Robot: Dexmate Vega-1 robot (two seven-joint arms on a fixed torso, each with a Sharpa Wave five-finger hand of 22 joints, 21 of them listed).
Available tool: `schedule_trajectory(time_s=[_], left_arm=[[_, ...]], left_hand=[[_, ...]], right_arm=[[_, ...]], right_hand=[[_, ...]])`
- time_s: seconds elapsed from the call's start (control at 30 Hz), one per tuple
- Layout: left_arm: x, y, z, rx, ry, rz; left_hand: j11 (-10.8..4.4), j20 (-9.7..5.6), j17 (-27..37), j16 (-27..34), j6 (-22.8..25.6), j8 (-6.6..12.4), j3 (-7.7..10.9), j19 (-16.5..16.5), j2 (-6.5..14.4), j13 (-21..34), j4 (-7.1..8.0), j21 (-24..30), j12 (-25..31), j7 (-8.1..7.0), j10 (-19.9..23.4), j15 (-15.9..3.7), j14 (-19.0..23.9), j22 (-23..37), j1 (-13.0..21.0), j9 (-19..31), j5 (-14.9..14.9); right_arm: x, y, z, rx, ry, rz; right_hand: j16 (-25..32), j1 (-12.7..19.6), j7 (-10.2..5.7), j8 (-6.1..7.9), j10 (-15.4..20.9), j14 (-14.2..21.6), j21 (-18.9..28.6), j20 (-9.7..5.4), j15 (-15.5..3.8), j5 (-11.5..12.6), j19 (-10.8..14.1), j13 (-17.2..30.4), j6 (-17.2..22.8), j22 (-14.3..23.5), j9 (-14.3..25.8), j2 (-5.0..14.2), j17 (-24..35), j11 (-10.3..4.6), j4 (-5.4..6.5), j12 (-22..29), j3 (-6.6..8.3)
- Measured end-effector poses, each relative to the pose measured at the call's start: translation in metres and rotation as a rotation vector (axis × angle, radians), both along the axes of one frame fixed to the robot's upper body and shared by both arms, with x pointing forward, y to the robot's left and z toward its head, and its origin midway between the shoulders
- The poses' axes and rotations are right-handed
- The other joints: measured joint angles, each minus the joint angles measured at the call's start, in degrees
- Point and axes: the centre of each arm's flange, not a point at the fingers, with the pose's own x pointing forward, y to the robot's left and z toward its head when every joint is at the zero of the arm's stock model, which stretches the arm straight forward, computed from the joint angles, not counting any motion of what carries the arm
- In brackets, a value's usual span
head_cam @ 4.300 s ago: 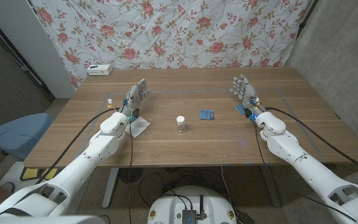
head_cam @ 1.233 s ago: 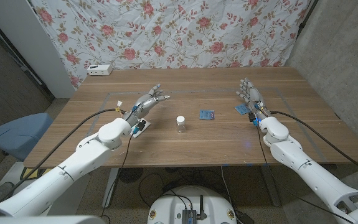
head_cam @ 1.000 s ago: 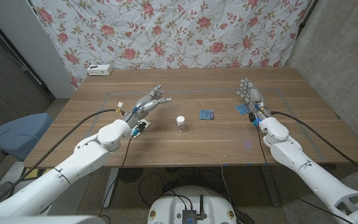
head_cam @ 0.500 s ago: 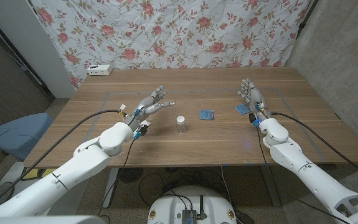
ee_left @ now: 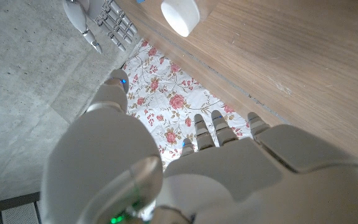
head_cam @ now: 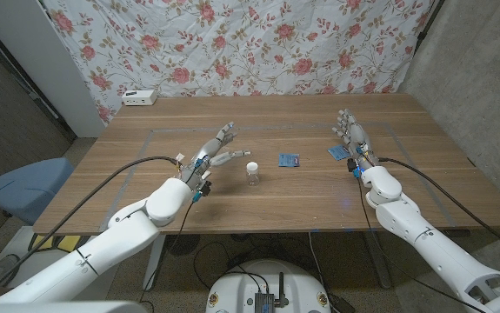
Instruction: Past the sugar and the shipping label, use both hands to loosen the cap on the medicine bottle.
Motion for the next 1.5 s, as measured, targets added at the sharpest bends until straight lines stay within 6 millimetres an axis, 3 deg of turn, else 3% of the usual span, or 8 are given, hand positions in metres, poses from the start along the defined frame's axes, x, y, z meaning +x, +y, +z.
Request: schedule_trajectory(time_s=[0.17, 0.3, 0.73, 0.9, 1.13, 1.37, 1.43, 1.5], left_arm=[[-0.004, -0.006, -0.010, 0.017, -0.025, 0.030], [-0.009, -0.010, -0.019, 0.032, -0.055, 0.061], [-0.017, -0.015, -0.028, 0.050, -0.129, 0.122], [-0.019, -0.018, -0.040, 0.036, -0.117, 0.127], [-0.019, -0.018, -0.049, 0.026, -0.118, 0.135], [-0.017, -0.020, -0.056, 0.010, -0.125, 0.140], [-0.016, -0.020, -0.057, 0.006, -0.127, 0.140], [-0.015, -0.021, -0.059, 0.001, -0.130, 0.140]], left_hand=[[-0.65, -0.99, -0.04, 0.28, 1.19, 0.00, -0.72, 0.74, 0.15, 0.00, 0.12, 0.00, 0.00, -0.55, 2.15, -0.09, 2.23, 0.00, 0.85, 0.00, 0.00], [-1.64, -3.19, -0.04, 0.28, 2.80, 0.23, -1.19, 1.70, 0.93, -0.28, 0.11, 0.00, 0.29, -1.57, 3.63, -0.18, 3.70, 0.00, 2.23, 0.00, 0.49], [-1.63, -3.71, -0.03, 0.28, 3.30, 0.23, -1.76, 2.23, 0.95, -0.27, 0.36, 0.00, 0.15, -1.46, 4.23, -0.19, 4.31, 0.01, 2.82, 0.01, 0.49], [-1.41, -3.93, -0.03, -0.06, 3.10, -0.24, -2.44, 2.01, 0.95, -0.27, 0.57, 0.00, -0.67, -1.53, 3.99, -0.20, 4.91, 0.01, 2.82, 0.01, 0.82], [-1.12, -3.99, -0.03, -0.23, 1.49, -0.67, -3.50, 1.94, 0.54, -0.27, 0.53, 0.00, -0.89, -0.70, 3.71, -0.20, 4.91, 0.01, 3.23, 0.03, 0.95], [-0.07, -1.07, -0.02, -0.23, 0.25, -0.68, -4.77, 4.86, 0.35, -0.27, 0.38, 0.39, -0.89, 0.69, 5.81, -0.21, 8.02, 0.01, 4.02, 0.16, 1.15], [0.00, -0.60, -0.02, -0.23, 0.42, -0.68, -4.98, 5.34, 0.56, -0.26, 0.59, 0.39, -0.89, 1.90, 6.48, -0.27, 8.52, 0.01, 4.27, 0.16, 1.45], [0.10, -0.41, -0.02, -0.23, 0.71, -0.67, -5.67, 5.52, 0.35, -0.26, 0.64, 0.38, -0.89, 4.07, 7.28, -0.21, 9.66, -0.15, 4.48, 0.07, 1.46]], right_arm=[[-0.001, 0.001, -0.002, 0.002, -0.002, -0.006], [-0.003, 0.003, -0.004, 0.007, -0.005, -0.008], [-0.009, 0.009, -0.011, 0.014, -0.010, -0.008], [-0.012, 0.009, -0.012, 0.019, -0.016, -0.022], [-0.015, 0.010, -0.015, 0.025, -0.018, -0.025], [-0.017, 0.012, -0.018, 0.029, -0.020, -0.027], [-0.017, 0.012, -0.018, 0.029, -0.020, -0.027], [-0.018, 0.013, -0.019, 0.030, -0.021, -0.027]], right_hand=[[0.00, -0.23, 0.00, 0.00, 0.32, 0.00, 0.00, 0.00, 0.00, 0.00, 0.00, 0.00, 0.00, 0.06, 0.00, 0.20, 0.00, -0.31, 0.00, 0.00, 0.00], [0.00, -0.45, 0.01, 0.00, 0.31, 0.22, 0.00, 0.00, 0.22, 0.00, 0.00, 0.00, 0.00, 0.06, 0.00, -0.02, 0.00, -0.31, 0.00, 0.00, 0.00], [0.00, -0.44, 0.01, 0.00, 0.31, 0.30, 0.00, 0.00, 0.30, 0.00, -0.01, 0.00, 0.00, 0.06, 0.00, -0.01, 0.00, -0.31, 0.00, 0.00, 0.00], [0.00, -0.44, 0.01, 0.00, 0.31, 0.30, 0.00, 0.02, 0.30, 0.00, -0.02, 0.00, 0.00, 0.06, 0.00, -0.01, -0.01, -0.31, 0.00, 0.00, 0.00], [0.00, -0.84, 0.02, 0.01, 0.30, 0.30, 0.00, 0.02, 0.30, 0.00, -0.03, 0.00, 0.00, 0.05, 0.00, 0.07, -0.01, -0.31, 0.00, 0.00, 0.00], [0.00, -0.83, 0.02, 0.00, 0.30, 0.61, 0.00, 0.02, 0.61, 0.00, -0.03, 0.00, 0.00, 0.05, 0.00, 0.07, -0.01, -0.31, 0.00, 0.00, 0.00], [0.00, -0.83, 0.02, 0.01, 0.30, 0.61, 0.00, 0.03, 0.61, 0.00, -0.03, 0.00, 0.00, 0.05, 0.00, 0.07, -0.01, -0.31, 0.00, 0.00, 0.00], [0.00, -0.83, 0.02, 0.01, 0.30, 0.61, 0.00, 0.03, 0.61, 0.00, -0.03, 0.00, 0.00, 0.05, 0.00, 0.07, -0.01, -0.31, 0.00, 0.00, 0.00]])
